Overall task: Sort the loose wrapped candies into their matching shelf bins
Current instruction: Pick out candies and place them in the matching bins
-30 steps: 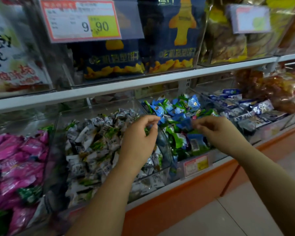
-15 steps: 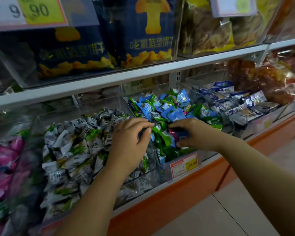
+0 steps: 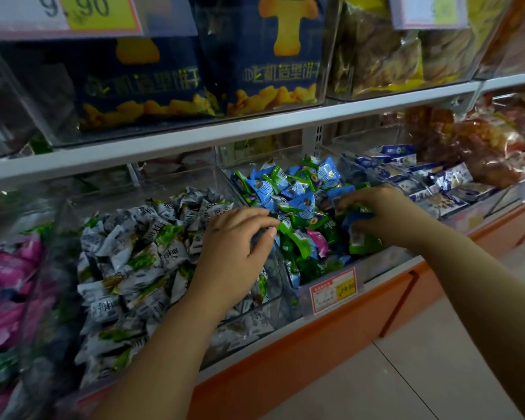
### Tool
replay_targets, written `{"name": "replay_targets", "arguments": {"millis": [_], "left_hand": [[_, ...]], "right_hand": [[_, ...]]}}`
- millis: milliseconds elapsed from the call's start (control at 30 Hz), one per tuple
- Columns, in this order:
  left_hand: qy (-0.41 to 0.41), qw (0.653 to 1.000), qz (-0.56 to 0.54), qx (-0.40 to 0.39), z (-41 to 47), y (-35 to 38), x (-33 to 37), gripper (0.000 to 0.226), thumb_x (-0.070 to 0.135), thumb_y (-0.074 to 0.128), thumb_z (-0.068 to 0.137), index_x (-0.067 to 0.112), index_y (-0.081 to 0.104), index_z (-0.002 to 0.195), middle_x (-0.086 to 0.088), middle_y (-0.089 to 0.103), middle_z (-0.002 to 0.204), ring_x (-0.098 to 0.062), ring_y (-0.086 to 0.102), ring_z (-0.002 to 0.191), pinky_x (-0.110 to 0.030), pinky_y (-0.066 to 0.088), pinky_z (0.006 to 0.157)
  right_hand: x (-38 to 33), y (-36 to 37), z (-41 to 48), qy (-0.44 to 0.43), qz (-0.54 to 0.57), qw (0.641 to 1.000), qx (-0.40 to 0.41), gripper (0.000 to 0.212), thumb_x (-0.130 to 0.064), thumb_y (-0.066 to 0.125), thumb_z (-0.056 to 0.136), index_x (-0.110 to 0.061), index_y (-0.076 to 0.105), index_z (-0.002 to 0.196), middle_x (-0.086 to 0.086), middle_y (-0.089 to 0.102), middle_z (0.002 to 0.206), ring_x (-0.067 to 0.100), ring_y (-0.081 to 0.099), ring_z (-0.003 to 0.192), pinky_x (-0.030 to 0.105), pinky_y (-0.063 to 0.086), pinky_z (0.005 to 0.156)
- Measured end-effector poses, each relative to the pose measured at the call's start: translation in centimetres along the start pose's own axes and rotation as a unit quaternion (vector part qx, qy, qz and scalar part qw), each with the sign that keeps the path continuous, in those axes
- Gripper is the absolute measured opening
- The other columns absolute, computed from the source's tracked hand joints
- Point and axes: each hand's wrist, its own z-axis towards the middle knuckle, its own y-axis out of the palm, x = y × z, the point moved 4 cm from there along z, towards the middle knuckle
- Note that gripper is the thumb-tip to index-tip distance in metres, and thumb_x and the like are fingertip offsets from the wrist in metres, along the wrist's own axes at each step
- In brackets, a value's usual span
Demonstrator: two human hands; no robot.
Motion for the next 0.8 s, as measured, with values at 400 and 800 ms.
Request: {"name": "replay_targets", "arguments": {"millis": [400,800], "left_hand": [[-0.001,1.000,-0.010,-0.013,0.1,-0.1,-0.1,0.029,0.039,0.042,0.097,0.030,0.064,0.114,0.016,0.052,0.127,-0.001,0.034,0.119,-0.033,0.026,0.109],[-0.012,0.991,-0.131,0.003,0.2,-0.5,2.8,0.047,0.041,0.058,0.088,0.041,0.046,0.134,0.020,0.052,0.130,0.000,0.043,0.122,-0.024,0.033,0.101]], "right_hand": [[-2.7,3.8,0.7,0.007,-0.007,0.992,-0.124,0.039,-0.026,0.081,0.072,-0.024,0.060,0.105,-0.003,0.061,0.098,0.020,0.058,0.094,0.025,0.046,0.077],[-8.4,-0.7,-1.8,0.017,0.395,0.917,0.056,0.030,-0.035,0.075,0.066,-0.017,0.066,0.088,0.001,0.071,0.086,0.022,0.070,0.082,0.031,0.058,0.077]]}}
